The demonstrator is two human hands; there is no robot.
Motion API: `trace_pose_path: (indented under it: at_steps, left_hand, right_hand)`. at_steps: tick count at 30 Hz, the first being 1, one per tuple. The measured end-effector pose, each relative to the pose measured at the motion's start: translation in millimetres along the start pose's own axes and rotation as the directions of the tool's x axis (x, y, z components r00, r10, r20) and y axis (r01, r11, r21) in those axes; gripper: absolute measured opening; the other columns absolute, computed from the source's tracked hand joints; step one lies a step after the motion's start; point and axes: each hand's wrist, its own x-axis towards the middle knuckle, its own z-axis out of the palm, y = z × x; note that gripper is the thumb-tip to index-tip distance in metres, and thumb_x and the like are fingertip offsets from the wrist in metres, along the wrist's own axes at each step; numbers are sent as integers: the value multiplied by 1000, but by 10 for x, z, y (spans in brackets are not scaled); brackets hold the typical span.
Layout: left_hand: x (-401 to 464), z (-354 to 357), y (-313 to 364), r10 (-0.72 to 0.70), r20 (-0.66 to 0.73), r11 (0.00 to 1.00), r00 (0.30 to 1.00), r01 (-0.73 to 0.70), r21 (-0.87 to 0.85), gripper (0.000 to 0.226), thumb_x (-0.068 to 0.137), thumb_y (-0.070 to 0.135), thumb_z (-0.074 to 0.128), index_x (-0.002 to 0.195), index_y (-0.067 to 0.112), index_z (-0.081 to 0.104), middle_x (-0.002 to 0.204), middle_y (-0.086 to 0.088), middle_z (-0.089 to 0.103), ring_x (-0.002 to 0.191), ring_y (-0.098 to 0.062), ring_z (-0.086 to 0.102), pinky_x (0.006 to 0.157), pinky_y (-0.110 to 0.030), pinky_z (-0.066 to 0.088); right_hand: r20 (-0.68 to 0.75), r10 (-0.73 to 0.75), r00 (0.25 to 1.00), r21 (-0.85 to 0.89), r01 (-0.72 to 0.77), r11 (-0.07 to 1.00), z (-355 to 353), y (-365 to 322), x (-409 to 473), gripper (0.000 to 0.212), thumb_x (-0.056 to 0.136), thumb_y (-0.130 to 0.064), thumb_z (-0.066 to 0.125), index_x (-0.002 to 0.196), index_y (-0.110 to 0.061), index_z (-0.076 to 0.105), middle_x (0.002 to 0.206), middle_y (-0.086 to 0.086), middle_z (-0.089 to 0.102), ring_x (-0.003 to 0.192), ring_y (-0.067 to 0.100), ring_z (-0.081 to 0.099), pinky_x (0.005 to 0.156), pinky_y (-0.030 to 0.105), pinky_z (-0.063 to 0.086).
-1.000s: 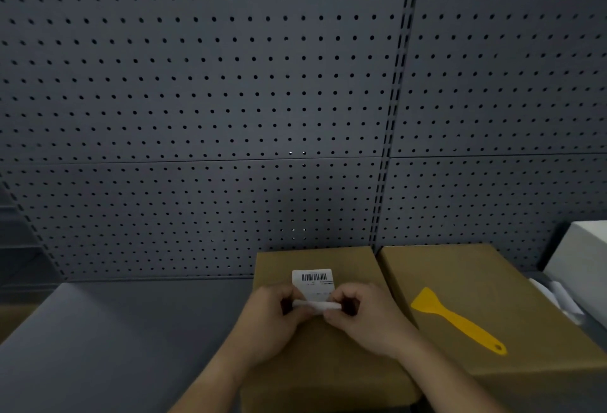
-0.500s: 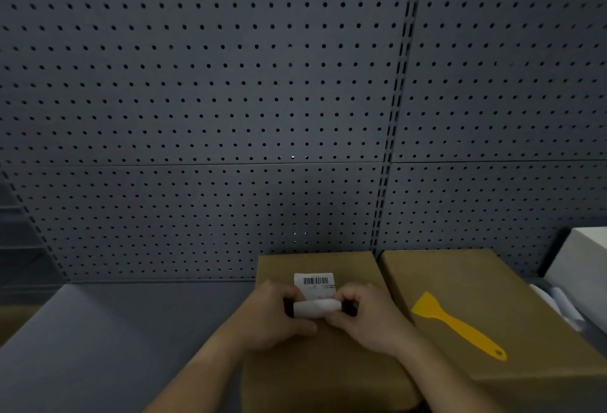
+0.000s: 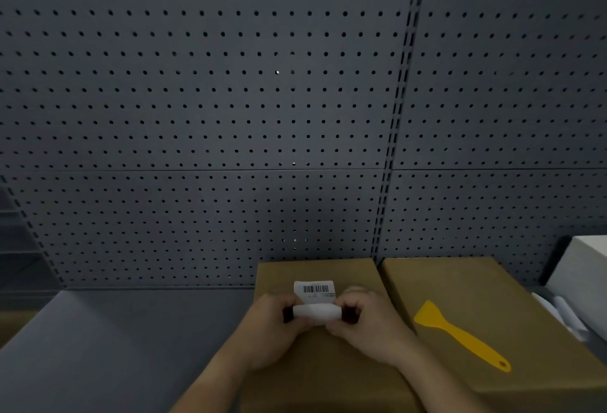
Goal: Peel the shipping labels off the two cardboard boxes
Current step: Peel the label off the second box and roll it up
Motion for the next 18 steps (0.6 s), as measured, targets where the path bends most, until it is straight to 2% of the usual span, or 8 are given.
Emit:
trace_pose_path:
  at_steps: [3, 7, 11, 15, 18]
  left_hand:
    - [-3, 2, -25, -3, -11, 1000, 1000, 3, 6, 17, 86, 42, 71, 93, 26, 73, 104, 18, 71, 97, 10, 62, 79, -11, 52]
    - [22, 10, -93, -32, -23, 998, 999, 33, 45, 21, 72, 37, 80, 88, 26, 72, 102, 16, 69, 95, 3, 63, 81, -22, 54]
    - [59, 17, -119, 2, -31, 997, 1000, 0, 76, 12, 78, 30, 78, 85, 22, 73, 92, 12, 70, 87, 2, 63, 74, -18, 53]
    - [80, 14, -120, 35, -4, 999, 999, -35, 40, 15, 83, 31, 74, 98, 26, 74, 102, 16, 72, 95, 5, 63, 85, -24, 55]
    - [88, 9, -96, 49, 4, 999, 999, -49, 22, 17, 86, 32, 72, 102, 29, 74, 104, 17, 71, 96, 6, 63, 86, -23, 54]
  right_hand:
    - [-4, 12, 1000, -20, -12, 1000, 4, 11, 22, 24, 81, -32, 79, 66, -36, 61, 80, -11, 58, 76, 1, 55, 66, 16, 39]
    - [-17, 16, 1000, -49, -16, 999, 20, 23, 29, 21, 84, -34, 76, 71, -26, 62, 80, -11, 57, 76, 1, 51, 64, 18, 38]
    - [-38, 9, 999, -76, -12, 997, 36, 32, 34, 21, 85, -39, 73, 76, -22, 64, 82, -12, 56, 80, 1, 50, 67, 19, 39]
    - [-50, 20, 999, -46, -23, 999, 60, 63, 41, 23, 86, -40, 72, 76, -22, 64, 80, -15, 55, 79, 3, 51, 66, 20, 38]
    - [-43, 11, 999, -28, -12, 1000, 44, 65, 32, 22, 86, -42, 72, 77, -23, 66, 82, -13, 56, 80, 2, 52, 67, 19, 40]
